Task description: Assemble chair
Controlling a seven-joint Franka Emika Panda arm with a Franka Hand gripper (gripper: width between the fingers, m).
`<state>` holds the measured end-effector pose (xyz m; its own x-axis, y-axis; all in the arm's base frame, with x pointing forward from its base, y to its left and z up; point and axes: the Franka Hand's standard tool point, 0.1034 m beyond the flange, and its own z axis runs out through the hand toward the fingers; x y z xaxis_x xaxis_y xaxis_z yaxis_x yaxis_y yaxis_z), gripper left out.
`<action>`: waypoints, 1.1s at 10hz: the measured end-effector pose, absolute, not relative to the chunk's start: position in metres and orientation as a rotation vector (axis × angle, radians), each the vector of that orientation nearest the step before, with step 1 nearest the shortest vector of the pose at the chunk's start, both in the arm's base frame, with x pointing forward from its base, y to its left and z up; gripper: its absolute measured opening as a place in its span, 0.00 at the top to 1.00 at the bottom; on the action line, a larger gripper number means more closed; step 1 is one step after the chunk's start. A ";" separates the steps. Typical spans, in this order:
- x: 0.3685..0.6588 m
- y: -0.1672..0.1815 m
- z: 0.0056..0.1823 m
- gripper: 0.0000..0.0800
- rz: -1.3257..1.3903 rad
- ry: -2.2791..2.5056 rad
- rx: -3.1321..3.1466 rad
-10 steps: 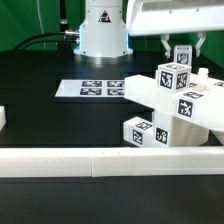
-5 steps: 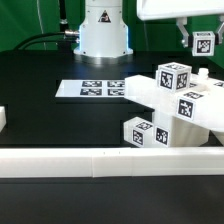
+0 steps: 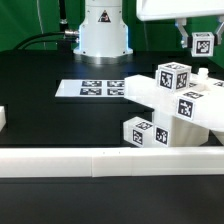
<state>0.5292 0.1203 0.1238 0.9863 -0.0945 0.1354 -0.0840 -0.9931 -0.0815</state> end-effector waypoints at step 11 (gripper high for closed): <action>0.578 0.100 0.131 0.65 -0.276 -0.020 -3.074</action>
Offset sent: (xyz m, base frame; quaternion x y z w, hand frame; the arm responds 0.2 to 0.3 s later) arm 0.0000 0.0000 0.0000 0.0000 0.0000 0.0000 1.0000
